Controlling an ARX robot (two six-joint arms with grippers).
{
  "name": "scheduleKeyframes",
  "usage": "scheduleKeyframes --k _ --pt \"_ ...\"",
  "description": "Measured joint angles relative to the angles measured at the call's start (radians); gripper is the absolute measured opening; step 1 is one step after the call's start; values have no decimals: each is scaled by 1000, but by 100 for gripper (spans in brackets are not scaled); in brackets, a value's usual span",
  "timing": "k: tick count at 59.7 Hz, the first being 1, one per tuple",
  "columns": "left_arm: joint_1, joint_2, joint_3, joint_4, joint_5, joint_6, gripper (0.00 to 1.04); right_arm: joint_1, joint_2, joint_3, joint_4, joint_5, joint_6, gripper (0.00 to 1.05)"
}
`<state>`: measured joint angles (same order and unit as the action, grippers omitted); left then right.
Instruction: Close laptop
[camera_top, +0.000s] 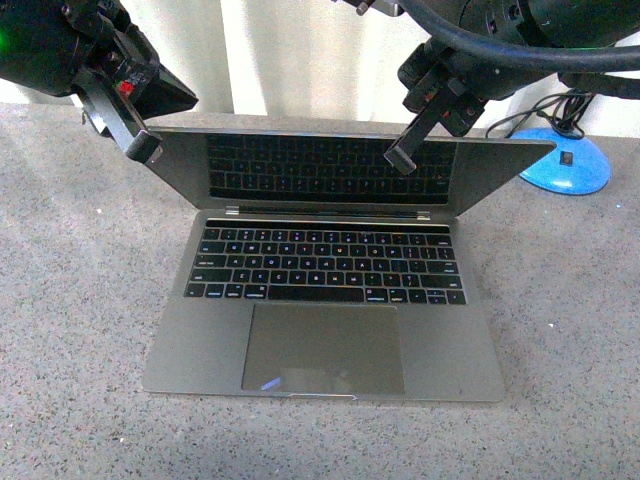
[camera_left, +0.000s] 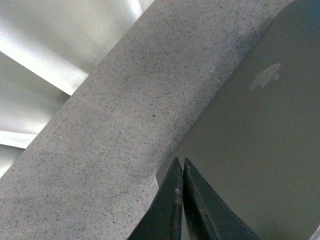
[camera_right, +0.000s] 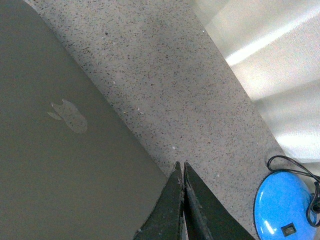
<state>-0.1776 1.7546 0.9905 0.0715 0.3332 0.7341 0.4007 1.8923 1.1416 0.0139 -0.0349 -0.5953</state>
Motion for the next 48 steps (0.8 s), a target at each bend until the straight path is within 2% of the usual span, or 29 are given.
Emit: scheduleKeyframes --k 48 --pt "-32 -42 -99 2 11 22 4 15 -30 -119 70 0 55 1"
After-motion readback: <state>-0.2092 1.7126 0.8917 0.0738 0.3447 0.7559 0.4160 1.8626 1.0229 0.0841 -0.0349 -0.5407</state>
